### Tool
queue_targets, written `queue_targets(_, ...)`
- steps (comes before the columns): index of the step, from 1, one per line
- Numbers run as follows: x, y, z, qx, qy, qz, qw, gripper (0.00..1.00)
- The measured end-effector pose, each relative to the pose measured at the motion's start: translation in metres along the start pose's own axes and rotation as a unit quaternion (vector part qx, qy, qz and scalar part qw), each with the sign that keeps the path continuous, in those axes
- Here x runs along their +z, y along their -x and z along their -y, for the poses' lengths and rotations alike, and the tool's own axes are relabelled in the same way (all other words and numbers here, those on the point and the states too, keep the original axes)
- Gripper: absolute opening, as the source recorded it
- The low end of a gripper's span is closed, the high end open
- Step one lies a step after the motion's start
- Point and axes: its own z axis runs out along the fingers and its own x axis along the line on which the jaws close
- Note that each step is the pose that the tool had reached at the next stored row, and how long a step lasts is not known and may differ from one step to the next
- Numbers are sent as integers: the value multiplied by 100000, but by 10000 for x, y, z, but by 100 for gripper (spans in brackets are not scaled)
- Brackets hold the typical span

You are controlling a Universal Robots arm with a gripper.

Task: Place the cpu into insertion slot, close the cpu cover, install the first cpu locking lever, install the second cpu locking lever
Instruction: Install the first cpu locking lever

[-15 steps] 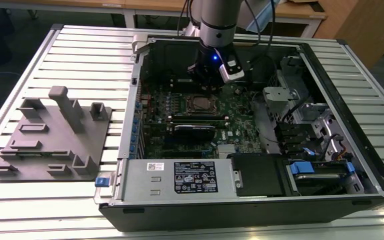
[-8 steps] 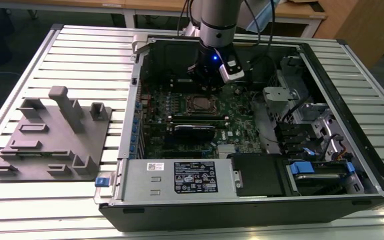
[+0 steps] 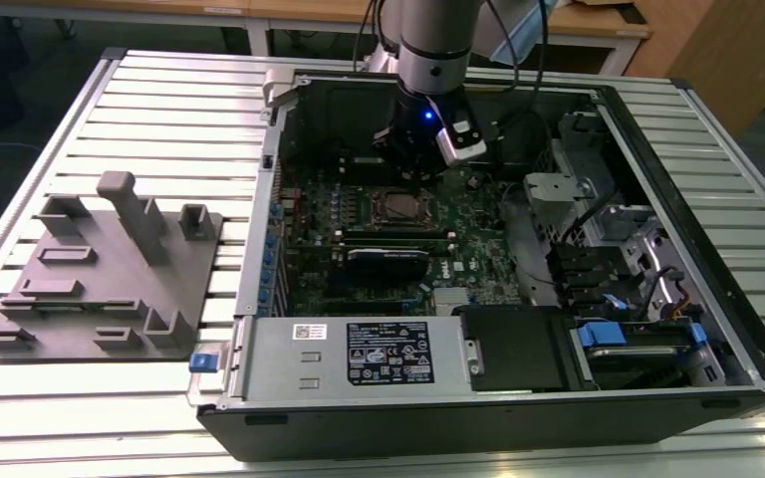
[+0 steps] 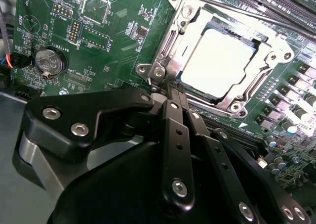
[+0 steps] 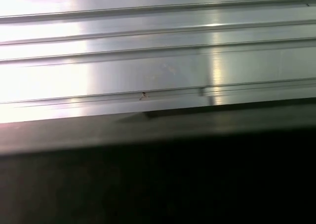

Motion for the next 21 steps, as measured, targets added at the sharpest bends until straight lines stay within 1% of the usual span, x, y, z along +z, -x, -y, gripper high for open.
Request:
queue_targets(7,-9,1,-4,7,316,-18,99999,10)
queue_targets(8,-23,2,-7,10,396,18,99999,10)
queue_targets(10,-77,2,-4,11,305,-25,100000,10)
queue_targets(12,-128,4,-4,13,293,-28,100000,10)
queue_targets(14,-158,4,-5,18,295,-29,100000,10)
queue_targets(16,-159,5,-2,31,302,-25,100000,10)
queue_targets(19,-160,7,22,99,289,-32,100000,10)
queue_targets(21,-159,8,26,144,296,-25,99999,10)
